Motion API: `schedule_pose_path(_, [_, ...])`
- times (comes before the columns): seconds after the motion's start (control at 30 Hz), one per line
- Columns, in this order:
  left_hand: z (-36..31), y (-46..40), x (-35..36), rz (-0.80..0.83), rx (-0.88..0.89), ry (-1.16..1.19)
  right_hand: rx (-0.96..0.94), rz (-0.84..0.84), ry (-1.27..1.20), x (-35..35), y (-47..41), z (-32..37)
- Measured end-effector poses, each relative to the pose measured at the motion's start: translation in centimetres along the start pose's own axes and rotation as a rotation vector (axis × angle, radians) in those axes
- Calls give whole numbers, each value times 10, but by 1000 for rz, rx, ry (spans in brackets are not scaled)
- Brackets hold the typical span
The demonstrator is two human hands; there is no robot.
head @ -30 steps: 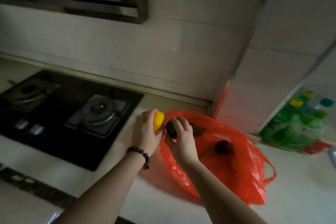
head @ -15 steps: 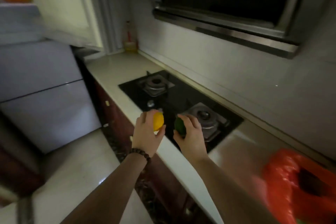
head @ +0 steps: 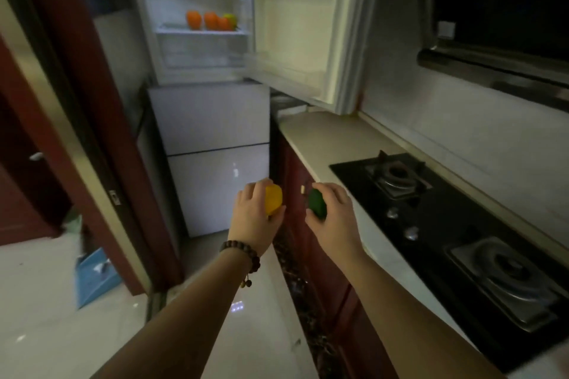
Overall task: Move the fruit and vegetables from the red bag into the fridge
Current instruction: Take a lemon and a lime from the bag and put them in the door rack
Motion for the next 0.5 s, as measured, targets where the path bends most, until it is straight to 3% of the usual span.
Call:
schedule_pose_path(0.23, [68,-54,-35,-63,-24,-44,-82,34,-7,63,-75,41])
schedule_pose_path(0.5, [148,-154,-29,-60,-29,-104,-136,52,-55,137,-188,59])
Point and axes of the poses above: each hand's wrist, its own y-axis away from the middle knuckle, its own x-axis out of the palm, z = x × y, the point moved 5 cm from there along -y, towards the middle knuckle, and after that the axes turned 10 degrees about x, right-handed, at the moved point
